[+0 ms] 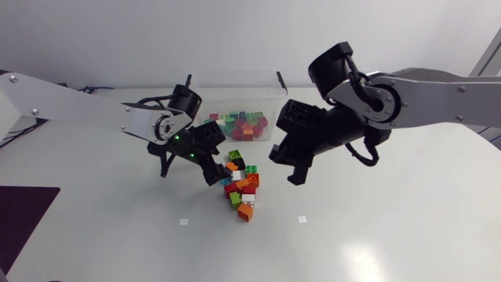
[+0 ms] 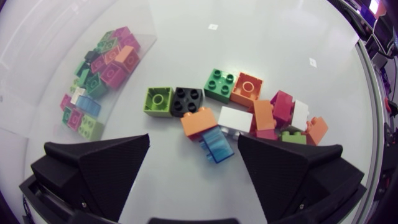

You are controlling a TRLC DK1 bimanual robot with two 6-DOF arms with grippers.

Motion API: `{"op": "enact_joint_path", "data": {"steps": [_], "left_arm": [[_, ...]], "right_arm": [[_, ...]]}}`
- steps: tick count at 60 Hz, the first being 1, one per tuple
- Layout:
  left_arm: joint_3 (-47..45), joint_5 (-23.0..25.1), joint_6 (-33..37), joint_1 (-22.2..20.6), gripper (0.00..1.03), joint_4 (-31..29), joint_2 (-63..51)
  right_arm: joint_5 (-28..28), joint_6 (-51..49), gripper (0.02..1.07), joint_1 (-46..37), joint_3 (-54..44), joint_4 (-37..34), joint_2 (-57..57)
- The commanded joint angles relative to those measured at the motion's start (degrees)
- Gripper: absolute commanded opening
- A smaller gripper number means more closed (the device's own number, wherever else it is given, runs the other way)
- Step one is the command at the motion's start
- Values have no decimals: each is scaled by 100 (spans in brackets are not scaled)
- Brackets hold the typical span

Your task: Place the duplo bricks in the container

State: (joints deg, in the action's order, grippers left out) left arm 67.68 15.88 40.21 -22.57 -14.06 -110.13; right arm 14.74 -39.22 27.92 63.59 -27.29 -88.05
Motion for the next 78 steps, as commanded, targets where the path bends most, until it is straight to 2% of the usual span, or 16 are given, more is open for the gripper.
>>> {"op": "enact_joint_path", "data": {"steps": [1, 9, 21, 28, 37, 42, 50, 55, 62, 78], "left_arm": [[105, -32, -153, -90, 99, -158, -141], [70, -59, -224, -116, 99, -202, -158], [149, -498, -232, -143, 94, -176, -369], [123, -498, -232, -195, 93, -176, -422], [193, -507, -250, -257, 81, -176, -510], [228, -507, -285, -283, 71, -176, -563], [298, -507, -373, -292, 47, -140, -686], [307, -498, -408, -301, 26, -105, -747], [219, -507, -408, -301, 25, 71, -756], [-27, -507, -232, -178, 23, 62, -457]], "right_arm": [[-24, 11, 18, -85, 259, -101, 69], [-24, 64, 18, -138, 531, -92, -2], [-24, 178, 18, -138, 997, -128, -116], [-33, 284, 18, -147, 1366, -128, -265], [-24, 494, 18, -199, 1858, -13, -687], [-42, 697, 18, -235, 2052, 198, -863], [-59, 943, 18, -287, 2403, 435, -1223], [-50, 1039, 18, -340, 2579, 593, -1452], [-50, 1171, 18, -454, 2860, 734, -1812], [-94, 1435, 19, -683, 3599, 874, -2568]]}}
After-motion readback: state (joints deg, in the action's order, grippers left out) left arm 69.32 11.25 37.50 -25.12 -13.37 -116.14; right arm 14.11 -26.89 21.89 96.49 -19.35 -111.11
